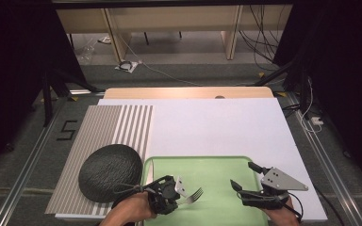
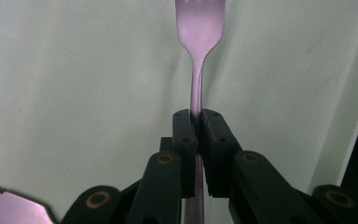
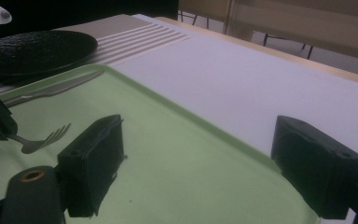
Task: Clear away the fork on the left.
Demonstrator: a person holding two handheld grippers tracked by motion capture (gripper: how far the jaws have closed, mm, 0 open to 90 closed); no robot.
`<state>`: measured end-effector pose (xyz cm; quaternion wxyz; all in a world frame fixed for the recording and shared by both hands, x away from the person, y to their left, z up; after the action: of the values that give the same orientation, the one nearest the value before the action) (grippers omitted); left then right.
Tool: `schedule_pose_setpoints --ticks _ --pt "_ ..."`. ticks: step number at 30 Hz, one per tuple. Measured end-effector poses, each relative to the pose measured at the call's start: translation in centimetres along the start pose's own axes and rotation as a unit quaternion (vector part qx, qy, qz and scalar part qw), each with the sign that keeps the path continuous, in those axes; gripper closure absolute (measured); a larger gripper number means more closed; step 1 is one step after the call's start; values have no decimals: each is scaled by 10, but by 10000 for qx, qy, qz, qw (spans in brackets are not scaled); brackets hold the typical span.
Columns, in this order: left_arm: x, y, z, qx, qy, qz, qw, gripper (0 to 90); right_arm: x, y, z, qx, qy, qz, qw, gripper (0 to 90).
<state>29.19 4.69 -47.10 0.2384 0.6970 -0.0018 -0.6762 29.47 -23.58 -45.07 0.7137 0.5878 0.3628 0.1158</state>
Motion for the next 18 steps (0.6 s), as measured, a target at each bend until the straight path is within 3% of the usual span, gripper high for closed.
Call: schedule_pose_setpoints --ticks 15,18 --pt "14 -5 -1 -193 -183 -120 9996 832 0 0 0 -5 0 -30 10000 179" --pt "13 -5 -3 -236 -186 -64 9995 784 0 0 0 -4 8 -12 10000 179"
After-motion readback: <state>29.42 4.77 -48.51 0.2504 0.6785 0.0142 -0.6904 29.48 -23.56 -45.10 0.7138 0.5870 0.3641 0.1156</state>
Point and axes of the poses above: each handheld gripper's, and its own axes: x roughly forward along the jaws, y roughly out of its top, z roughly to its right, the point moved 3 cm from there along x, roughly forward along the jaws
